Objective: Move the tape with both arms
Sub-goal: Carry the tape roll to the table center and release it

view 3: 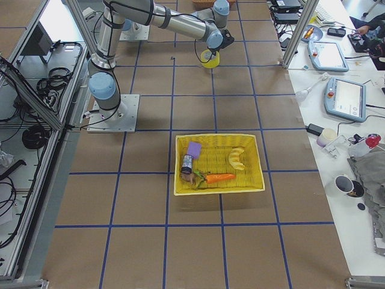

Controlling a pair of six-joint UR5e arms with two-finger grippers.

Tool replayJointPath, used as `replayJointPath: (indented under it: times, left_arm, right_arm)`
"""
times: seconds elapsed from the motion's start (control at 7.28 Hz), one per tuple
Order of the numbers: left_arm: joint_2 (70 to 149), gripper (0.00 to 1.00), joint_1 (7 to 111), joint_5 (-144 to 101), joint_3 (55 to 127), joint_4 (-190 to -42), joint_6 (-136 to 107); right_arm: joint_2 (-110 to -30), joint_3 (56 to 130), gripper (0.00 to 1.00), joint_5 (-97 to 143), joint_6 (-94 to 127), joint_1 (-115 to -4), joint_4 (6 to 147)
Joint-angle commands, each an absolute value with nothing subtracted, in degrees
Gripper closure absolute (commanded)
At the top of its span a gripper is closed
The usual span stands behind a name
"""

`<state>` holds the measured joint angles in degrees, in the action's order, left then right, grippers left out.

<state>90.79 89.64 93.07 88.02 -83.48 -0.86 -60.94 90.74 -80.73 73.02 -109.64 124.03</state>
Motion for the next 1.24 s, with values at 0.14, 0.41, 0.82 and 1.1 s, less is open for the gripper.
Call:
replayJointPath:
  times: [0.14,0.41,0.82,1.1]
  left_arm:
    - [90.8,0.0,89.6,93.1,88.0,-83.5,-0.9]
    - [90.7,0.0,89.6,93.1,88.2,-83.5,-0.9]
    - [90.7,0.0,89.6,93.1,88.1,-83.5,-0.8]
    - [91.1,0.0,89.7,93.1,88.5,-83.4,-1.5]
  right_arm:
    - [-61.1,93.6,1.0,-80.2,73.2,-110.0,123.8]
    - [-61.2,94.1,0.79,-79.6,73.9,-110.0,123.7]
    - [-61.4,94.1,0.0,-79.2,73.8,-110.0,123.5]
    - [-63.4,93.2,0.0,-78.6,72.9,-108.8,121.7]
